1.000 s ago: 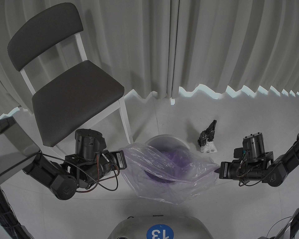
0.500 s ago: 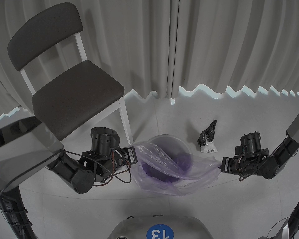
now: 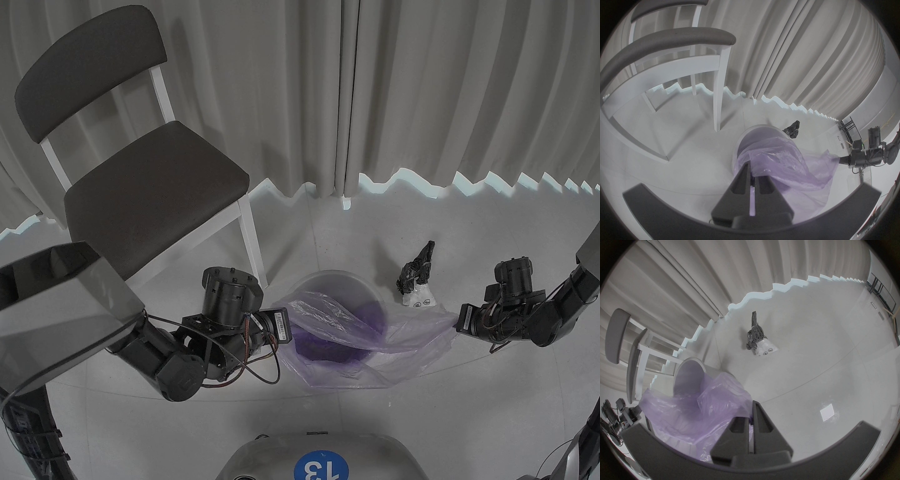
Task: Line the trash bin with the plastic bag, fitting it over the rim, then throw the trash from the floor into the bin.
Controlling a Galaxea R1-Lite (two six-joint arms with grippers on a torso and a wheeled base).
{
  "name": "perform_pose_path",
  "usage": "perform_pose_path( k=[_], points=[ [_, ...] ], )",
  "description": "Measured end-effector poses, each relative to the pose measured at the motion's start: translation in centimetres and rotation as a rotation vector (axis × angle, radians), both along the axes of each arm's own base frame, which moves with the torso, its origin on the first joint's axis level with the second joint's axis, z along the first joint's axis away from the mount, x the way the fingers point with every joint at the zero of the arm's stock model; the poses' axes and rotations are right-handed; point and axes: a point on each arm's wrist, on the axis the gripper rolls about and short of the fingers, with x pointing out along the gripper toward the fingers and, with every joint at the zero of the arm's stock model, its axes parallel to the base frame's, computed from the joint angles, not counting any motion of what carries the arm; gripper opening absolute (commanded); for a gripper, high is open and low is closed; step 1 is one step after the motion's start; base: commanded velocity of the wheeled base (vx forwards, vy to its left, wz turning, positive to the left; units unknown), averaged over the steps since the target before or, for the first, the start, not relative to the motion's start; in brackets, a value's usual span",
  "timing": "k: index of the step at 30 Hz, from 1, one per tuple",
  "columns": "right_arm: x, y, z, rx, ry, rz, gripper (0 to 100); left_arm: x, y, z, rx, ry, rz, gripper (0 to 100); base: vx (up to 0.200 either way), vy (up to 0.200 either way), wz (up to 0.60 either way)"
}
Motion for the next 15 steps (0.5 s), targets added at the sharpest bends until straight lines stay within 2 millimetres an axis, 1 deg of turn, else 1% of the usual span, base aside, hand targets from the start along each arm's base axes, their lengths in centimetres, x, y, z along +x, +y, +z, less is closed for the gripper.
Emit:
perform_pose_path(
  k=[4,8,12,15],
  points=[
    [-0.9,0.2,0.8,-0.005,0.024,0.016,0,-1.2,1.0,0.3,0.007,0.012,0.002,0,0.0,0.0,0.0],
    [-1.7,1.3,1.4,-0.007,0.025,0.054,0,-1.8,1.7,0.4,0.011,0.021,0.007,0,0.0,0.0,0.0],
    [-2.2,2.2,1.4,-0.008,0.027,0.086,0,-1.7,2.2,0.0,0.011,0.027,0.017,0,0.0,0.0,0.0],
    [-2.2,2.6,1.0,-0.013,0.036,0.095,0,-1.0,2.6,-0.5,0.005,0.02,0.034,0,0.0,0.0,0.0]
  ],
)
